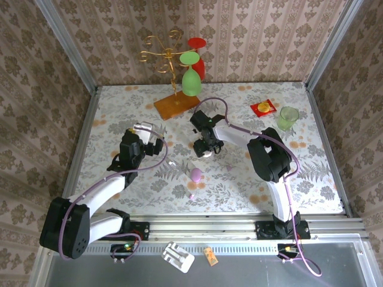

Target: Insert the wireless bluetooth earbuds into the charging case

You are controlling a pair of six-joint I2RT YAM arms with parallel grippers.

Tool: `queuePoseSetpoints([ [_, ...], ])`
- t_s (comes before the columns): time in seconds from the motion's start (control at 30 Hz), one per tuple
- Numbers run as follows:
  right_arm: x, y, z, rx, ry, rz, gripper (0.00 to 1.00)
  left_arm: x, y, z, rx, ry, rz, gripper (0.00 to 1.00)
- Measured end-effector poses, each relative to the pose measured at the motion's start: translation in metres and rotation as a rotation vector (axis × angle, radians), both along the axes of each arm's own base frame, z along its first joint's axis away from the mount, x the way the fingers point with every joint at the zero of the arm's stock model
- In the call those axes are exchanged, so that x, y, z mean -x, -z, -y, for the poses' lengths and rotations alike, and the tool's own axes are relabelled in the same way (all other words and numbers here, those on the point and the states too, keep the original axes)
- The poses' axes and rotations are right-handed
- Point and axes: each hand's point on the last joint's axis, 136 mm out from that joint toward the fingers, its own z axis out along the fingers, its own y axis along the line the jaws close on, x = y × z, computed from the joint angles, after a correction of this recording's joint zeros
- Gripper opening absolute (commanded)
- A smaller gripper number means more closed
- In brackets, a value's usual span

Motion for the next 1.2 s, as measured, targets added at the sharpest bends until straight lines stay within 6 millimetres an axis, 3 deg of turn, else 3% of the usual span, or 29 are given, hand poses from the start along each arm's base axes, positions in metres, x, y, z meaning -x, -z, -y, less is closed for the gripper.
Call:
queuePoseSetpoints([
  [0.6,0.002,0.012,-0.003,-0.006,-0.001,-0.04,0.53,0.001,0.002,0.0,-0.001,0.001,-0.003,1.0],
  [0.67,0.002,0.012,-0.003,-0.006,-0.001,-0.04,0.54,0.001,0.002,0.0,-0.001,0.002,-0.003,1.0],
  [0.77,0.002,0.012,-0.003,-0.008,0.004,-0.04,0.65,0.002,0.002,0.002,-0.001,0.009,-0.003,1.0],
  [1.2,-0.012,-0.001,-0.006,-0.045,0.123,-0.028,0.7,0.004,0.002,0.008,0.002,0.029,-0.005,1.0],
])
